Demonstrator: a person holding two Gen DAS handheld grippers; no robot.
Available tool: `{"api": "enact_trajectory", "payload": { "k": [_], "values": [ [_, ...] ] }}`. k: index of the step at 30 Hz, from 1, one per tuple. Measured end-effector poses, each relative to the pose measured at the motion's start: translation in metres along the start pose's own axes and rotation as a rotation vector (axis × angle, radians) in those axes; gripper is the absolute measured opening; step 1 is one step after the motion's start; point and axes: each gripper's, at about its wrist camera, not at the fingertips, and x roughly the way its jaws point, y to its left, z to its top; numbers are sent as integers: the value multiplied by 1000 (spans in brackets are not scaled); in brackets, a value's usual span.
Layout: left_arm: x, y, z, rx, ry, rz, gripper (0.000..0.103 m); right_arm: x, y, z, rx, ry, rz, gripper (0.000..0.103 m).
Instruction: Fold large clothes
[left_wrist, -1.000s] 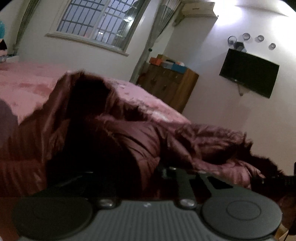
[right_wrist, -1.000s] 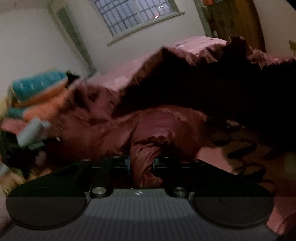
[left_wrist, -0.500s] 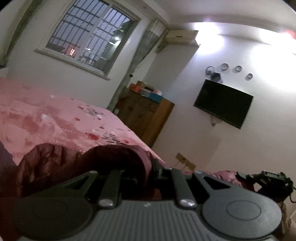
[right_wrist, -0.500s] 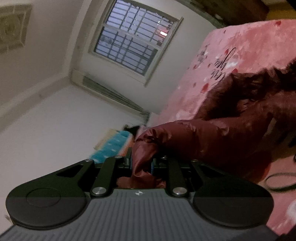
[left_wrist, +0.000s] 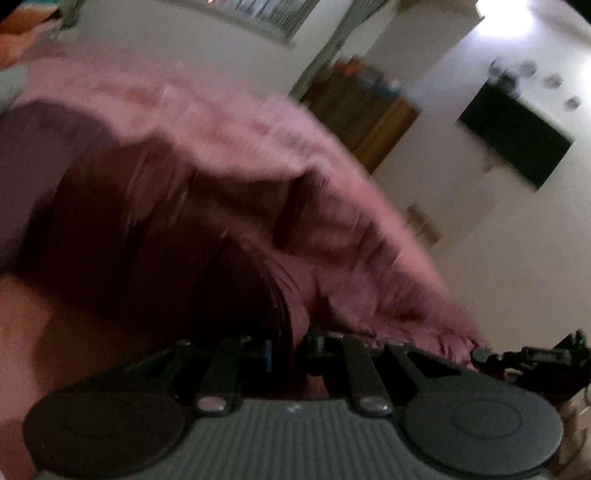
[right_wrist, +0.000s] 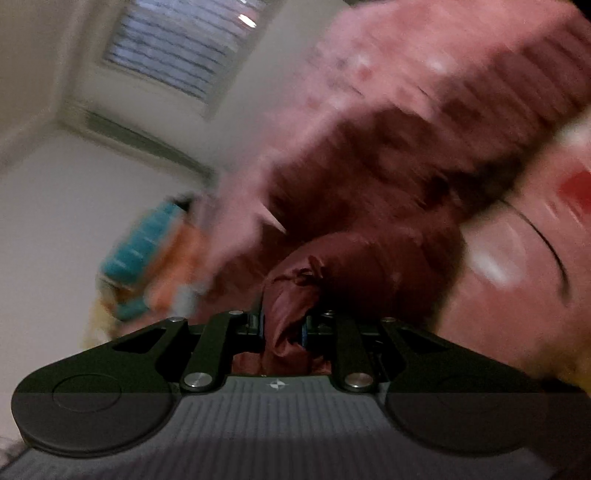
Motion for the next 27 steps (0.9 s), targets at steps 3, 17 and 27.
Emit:
{"api": "enact_trajectory", "payload": {
  "k": [3, 17, 27],
  "values": [
    [1, 6, -24, -15, 49, 43, 19, 5, -20, -28, -7, 56, -120, 28],
    [-58, 15, -30, 49, -31, 219, 57, -21, -2, -12, -180, -133, -352, 80],
    [-45, 8, -4, 47, -206, 208, 57, 20, 49, 9, -263, -303, -121, 101]
  ]
}}
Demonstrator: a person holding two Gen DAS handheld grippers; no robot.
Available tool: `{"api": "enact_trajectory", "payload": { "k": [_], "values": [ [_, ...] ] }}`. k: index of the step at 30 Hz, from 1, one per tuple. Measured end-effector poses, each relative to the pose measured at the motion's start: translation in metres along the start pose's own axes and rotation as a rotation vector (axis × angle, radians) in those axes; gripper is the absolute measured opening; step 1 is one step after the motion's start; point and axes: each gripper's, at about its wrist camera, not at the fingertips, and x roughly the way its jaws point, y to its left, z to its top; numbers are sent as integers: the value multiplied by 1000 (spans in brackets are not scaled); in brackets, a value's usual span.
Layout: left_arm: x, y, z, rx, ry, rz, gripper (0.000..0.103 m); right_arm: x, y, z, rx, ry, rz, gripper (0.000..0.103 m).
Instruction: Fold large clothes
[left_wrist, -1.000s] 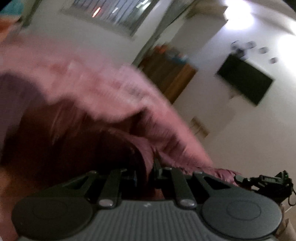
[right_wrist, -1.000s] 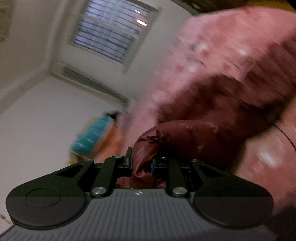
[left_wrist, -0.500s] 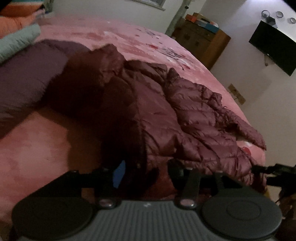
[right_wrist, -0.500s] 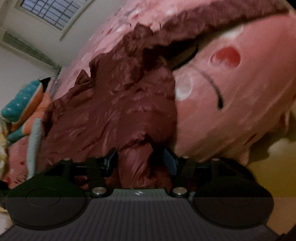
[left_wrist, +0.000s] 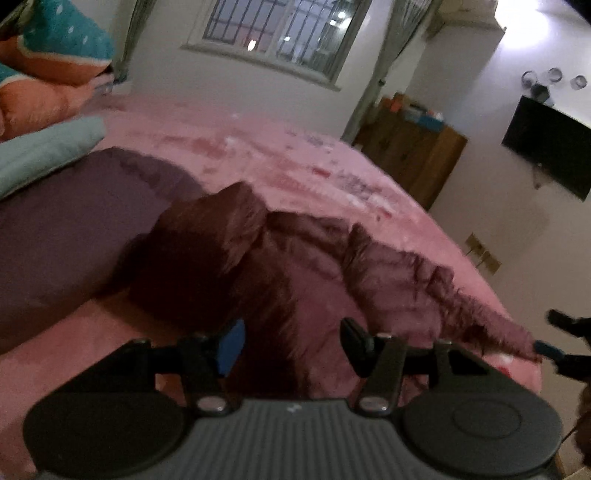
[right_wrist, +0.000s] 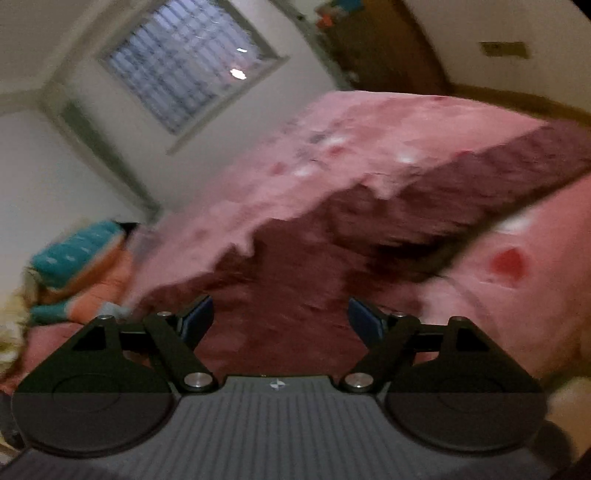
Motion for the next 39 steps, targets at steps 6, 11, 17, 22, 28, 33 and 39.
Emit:
{"api": "enact_trajectory", "payload": {
  "k": [6, 11, 17, 22, 28, 33, 39],
  "values": [
    [33, 7, 7, 28, -55, 103, 57, 85, 3, -35, -183, 11, -7, 100],
    [68, 24, 5, 24, -34, 205, 57, 144, -9, -69, -421, 110, -110, 101],
    [106, 34, 5, 18, -15, 267, 57, 186, -10, -93, -597, 140, -136, 103],
    [125, 51, 19, -9, -38, 356, 57, 209, -10, -101, -667, 141, -121, 103],
    [133, 74, 32, -53, -20, 424, 40, 205, -11, -90, -620, 162, -100, 103],
    [105, 77, 56, -23, -60, 481, 26, 202, -10, -77, -549, 177, -78, 103],
    [50, 85, 104, 7, -163, 548, 25, 209, -22, -53, -473, 162, -81, 103]
  ]
}}
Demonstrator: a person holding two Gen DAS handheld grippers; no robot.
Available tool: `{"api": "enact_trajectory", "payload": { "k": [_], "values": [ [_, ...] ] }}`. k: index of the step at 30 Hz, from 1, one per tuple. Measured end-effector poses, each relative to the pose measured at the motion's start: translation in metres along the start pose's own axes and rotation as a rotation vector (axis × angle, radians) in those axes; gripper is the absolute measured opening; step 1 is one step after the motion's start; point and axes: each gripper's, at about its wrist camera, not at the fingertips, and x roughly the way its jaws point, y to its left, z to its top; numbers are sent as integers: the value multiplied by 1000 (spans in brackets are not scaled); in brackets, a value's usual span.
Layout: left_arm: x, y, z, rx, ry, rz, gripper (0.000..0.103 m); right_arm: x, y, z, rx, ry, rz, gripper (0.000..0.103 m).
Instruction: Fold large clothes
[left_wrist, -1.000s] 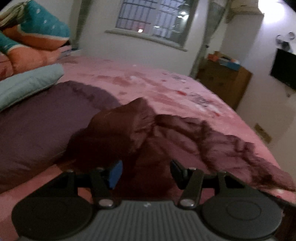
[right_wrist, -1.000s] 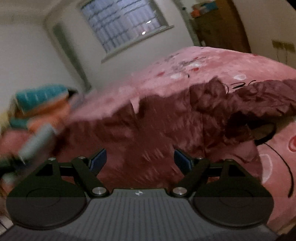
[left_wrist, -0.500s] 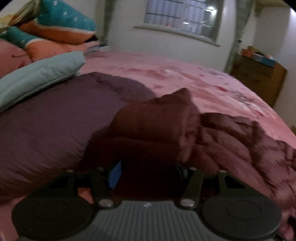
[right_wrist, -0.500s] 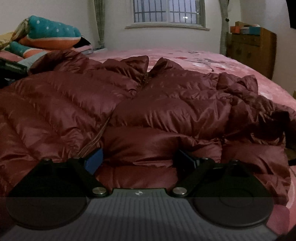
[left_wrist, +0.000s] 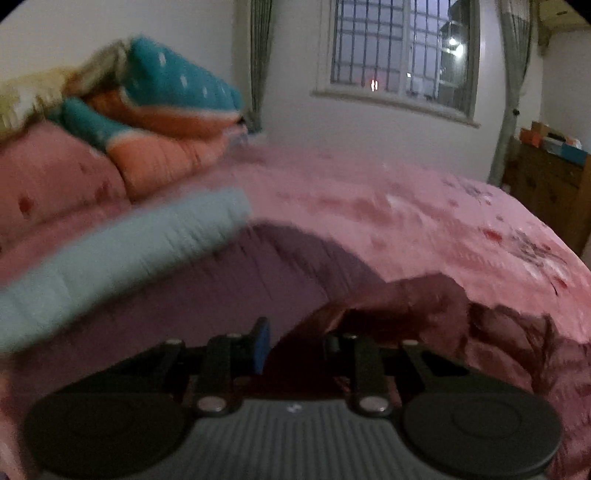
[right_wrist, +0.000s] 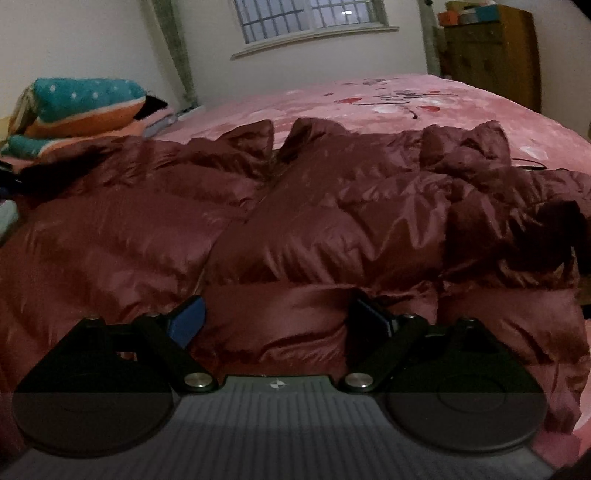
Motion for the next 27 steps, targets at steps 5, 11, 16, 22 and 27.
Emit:
{"api": "enact_trajectory", "payload": {
  "k": [5, 11, 16, 22, 27],
  "values": [
    [-1, 5, 38, 100, -49, 63, 27, 4, -12, 10, 49, -23, -13, 103],
    [45, 16, 57, 126, -11, 85, 57, 15, -21, 19, 79, -36, -31, 103],
    [76, 11, 52, 147, -12, 111, 73, 28, -19, 24, 68, -28, -42, 103],
    [80, 19, 52, 193, -47, 110, 93, 41, -1, 27, 43, -16, -43, 103],
    [77, 36, 50, 209, -62, 112, 99, 55, 0, 34, 42, -10, -38, 103]
  ]
}}
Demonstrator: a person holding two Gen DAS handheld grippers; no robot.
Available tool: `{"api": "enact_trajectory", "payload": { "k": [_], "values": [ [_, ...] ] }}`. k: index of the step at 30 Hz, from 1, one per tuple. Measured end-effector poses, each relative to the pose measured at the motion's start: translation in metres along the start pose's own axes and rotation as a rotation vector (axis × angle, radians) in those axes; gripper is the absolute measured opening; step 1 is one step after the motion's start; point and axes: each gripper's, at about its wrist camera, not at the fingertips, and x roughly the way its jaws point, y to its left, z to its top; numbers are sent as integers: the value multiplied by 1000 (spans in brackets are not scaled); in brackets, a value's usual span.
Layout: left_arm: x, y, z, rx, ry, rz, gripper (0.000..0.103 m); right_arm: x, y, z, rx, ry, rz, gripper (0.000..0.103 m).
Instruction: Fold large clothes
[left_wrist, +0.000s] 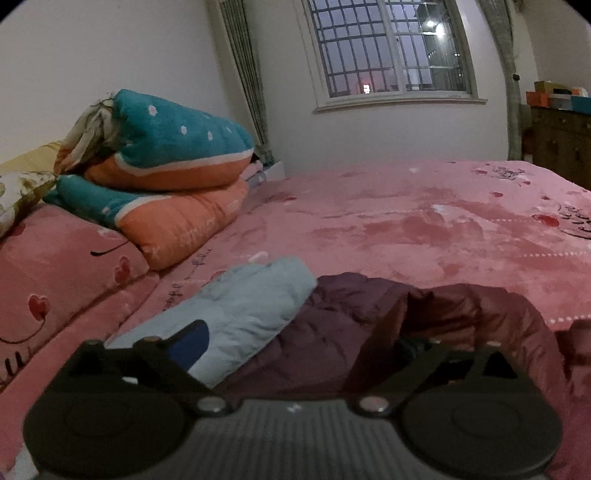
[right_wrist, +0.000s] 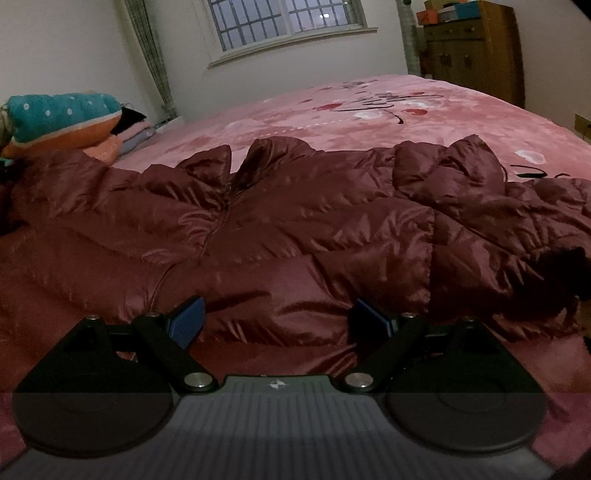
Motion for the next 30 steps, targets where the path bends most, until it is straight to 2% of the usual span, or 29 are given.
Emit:
{"api": "enact_trajectory", "payload": {
  "k": [4, 7, 9, 12, 16, 20, 23, 26, 30],
  "values": [
    [-6, 15, -3, -10, 16, -40, 102, 6, 0, 2, -5, 4, 2, 103],
    [-4, 34, -1, -90, 103, -151, 102, 2, -1, 1, -8, 5, 2, 103],
    [-9, 44, -3, -115, 139, -193, 102, 3, -1, 1, -6, 6, 4, 103],
    [-28, 49, -8, -112, 151, -237, 102, 5, -1, 2, -2, 9, 5, 103],
    [-59, 51, -18, -96, 142, -243, 102, 4, -2, 1, -1, 10, 6, 103],
    [-86, 60, -22, -152, 88, -250, 102, 4, -2, 1, 1, 10, 7, 103],
    [-97, 64, -20, -199, 55, -221, 102, 4, -2, 1, 0, 10, 8, 103],
    [-106, 64, -25, -259, 67, -215, 102, 2, -2, 1, 0, 12, 14, 103],
    [-121, 44, -48, -336, 91, -248, 102, 2, -4, 1, 4, 19, 21, 103]
  ]
}}
